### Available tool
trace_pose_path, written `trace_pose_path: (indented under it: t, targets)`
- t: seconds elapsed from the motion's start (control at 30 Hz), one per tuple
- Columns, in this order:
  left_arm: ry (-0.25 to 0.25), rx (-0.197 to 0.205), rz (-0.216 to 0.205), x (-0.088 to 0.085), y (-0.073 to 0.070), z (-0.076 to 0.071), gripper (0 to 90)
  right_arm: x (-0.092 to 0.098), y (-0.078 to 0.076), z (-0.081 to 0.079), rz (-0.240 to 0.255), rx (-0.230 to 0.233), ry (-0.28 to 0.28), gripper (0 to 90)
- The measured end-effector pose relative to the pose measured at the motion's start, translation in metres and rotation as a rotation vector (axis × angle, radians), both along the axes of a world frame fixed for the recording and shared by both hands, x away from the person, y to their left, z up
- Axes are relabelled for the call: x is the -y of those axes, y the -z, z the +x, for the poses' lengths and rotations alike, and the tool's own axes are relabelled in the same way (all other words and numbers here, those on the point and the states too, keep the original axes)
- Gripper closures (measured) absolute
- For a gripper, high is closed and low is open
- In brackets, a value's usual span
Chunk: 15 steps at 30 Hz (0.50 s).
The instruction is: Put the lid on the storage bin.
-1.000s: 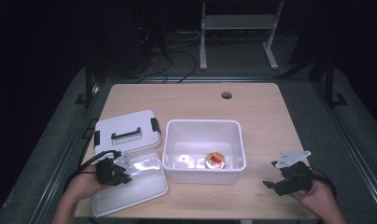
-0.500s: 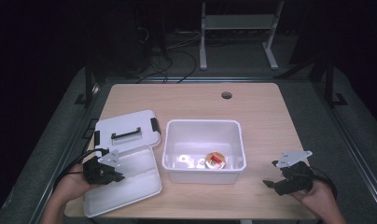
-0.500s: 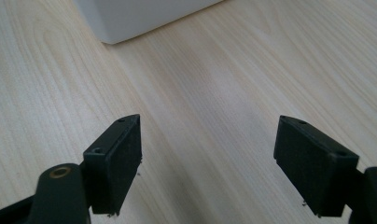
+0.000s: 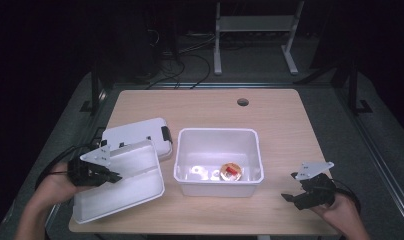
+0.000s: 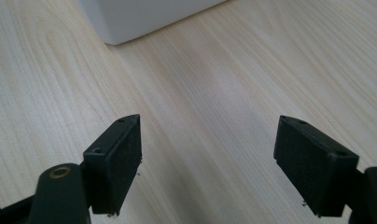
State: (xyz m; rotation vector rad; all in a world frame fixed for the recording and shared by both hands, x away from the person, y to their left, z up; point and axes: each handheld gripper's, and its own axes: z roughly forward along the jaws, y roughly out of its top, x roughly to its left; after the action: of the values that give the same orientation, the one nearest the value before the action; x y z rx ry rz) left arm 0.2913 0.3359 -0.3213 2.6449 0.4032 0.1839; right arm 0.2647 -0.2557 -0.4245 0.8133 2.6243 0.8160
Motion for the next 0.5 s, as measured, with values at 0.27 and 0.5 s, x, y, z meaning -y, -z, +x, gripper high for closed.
trace_pose_path:
  t: [0.27,0.5]
  targets:
    - [0.028,0.027,-0.017,0.008,-0.040,0.008,89.2,0.000,-0.001,-0.001,0.005,0.004,0.003,22.8]
    - [0.056,0.041,0.003,0.036,-0.064,0.021,89.2,0.004,0.000,-0.001,0.009,0.000,0.013,22.8]
